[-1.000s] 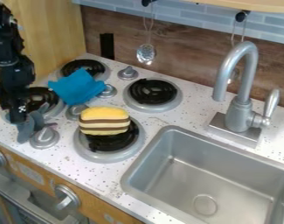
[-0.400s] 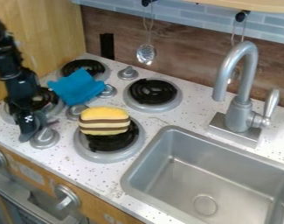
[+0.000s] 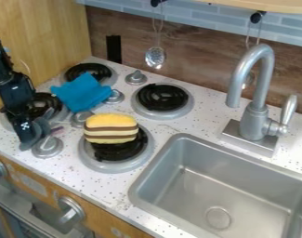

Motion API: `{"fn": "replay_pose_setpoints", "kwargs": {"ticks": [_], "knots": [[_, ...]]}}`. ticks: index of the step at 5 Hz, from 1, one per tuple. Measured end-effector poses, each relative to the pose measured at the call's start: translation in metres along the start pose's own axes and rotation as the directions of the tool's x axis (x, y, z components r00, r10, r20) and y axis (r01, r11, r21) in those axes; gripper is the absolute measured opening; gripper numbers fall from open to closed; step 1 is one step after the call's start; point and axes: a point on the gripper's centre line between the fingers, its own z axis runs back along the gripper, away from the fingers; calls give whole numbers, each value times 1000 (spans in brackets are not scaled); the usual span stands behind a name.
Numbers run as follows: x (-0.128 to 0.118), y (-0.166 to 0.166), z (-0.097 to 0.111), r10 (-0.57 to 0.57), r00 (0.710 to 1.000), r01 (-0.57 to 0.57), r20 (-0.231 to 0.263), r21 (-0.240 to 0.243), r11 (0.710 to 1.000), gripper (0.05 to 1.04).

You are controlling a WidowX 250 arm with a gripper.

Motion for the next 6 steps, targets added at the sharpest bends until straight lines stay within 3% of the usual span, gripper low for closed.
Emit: {"fn": "replay_pose_setpoints", "kwargs": {"ticks": [1,2,3,4,5,6], "knots": [[4,-4,10,-48,998,47,28,50,998,588],[25,-18,43,-163,984,152,65,154,976,473],[47,-39,65,-262,960,237,98,217,947,438],[76,-63,61,-354,927,328,125,191,925,438],[97,-70,44,-400,905,379,146,154,913,438],[128,-81,29,-472,868,451,155,154,879,438]]}}
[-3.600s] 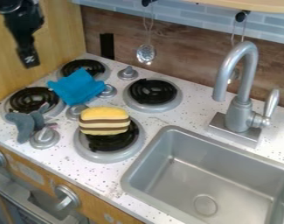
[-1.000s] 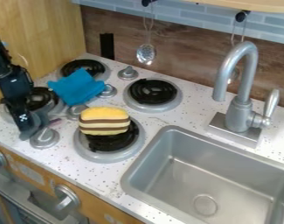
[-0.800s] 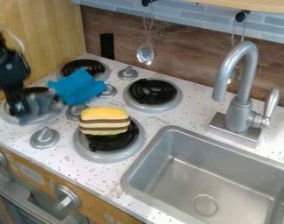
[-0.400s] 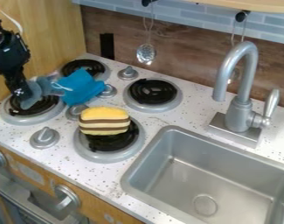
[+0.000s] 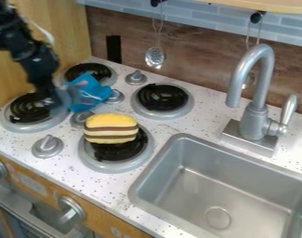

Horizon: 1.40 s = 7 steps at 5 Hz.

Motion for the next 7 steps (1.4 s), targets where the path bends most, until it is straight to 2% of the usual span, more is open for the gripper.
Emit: {"fn": "replay_pose_setpoints", "kwargs": {"ticks": [2,3,4,5,6,7], "knots": [[57,1,-36,-129,991,129,27,-26,991,438],[81,3,-41,-164,985,164,46,-5,986,438],[88,1,-59,-176,984,177,35,-19,984,501],[87,5,-60,-174,985,174,13,-4,985,817],[85,5,-61,-170,985,170,7,-2,985,1011],[81,1,-64,-166,986,166,0,-21,986,1009]]}}
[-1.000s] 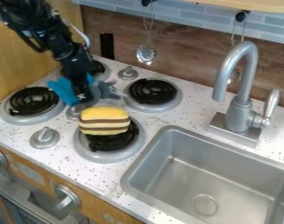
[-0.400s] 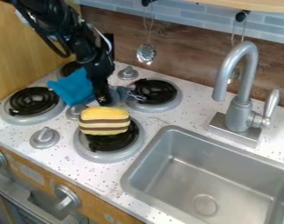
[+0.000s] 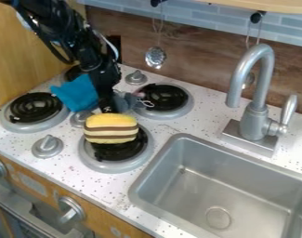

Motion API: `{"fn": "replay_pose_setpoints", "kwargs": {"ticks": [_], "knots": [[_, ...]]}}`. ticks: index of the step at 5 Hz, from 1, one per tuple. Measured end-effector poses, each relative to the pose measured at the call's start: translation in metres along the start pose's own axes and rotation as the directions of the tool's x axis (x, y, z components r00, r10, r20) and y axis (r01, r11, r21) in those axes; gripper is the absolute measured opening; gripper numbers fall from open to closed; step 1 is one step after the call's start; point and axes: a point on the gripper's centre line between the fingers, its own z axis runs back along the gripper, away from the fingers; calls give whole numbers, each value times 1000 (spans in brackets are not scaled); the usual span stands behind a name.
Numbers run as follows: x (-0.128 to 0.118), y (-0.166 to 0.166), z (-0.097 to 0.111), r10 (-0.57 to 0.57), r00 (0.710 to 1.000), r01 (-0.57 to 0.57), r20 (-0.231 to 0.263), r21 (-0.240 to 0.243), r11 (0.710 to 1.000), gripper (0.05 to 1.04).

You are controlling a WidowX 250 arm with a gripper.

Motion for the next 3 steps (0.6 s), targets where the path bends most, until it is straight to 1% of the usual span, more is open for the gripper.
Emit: {"fn": "replay_pose_setpoints", "kwargs": {"ticks": [1,2,3], "knots": [[-1,4,26,-5,1000,5,20,30,1000,1007],[-7,9,71,-18,998,12,61,105,994,1007],[-19,7,113,-87,992,71,86,183,981,1007]]}}
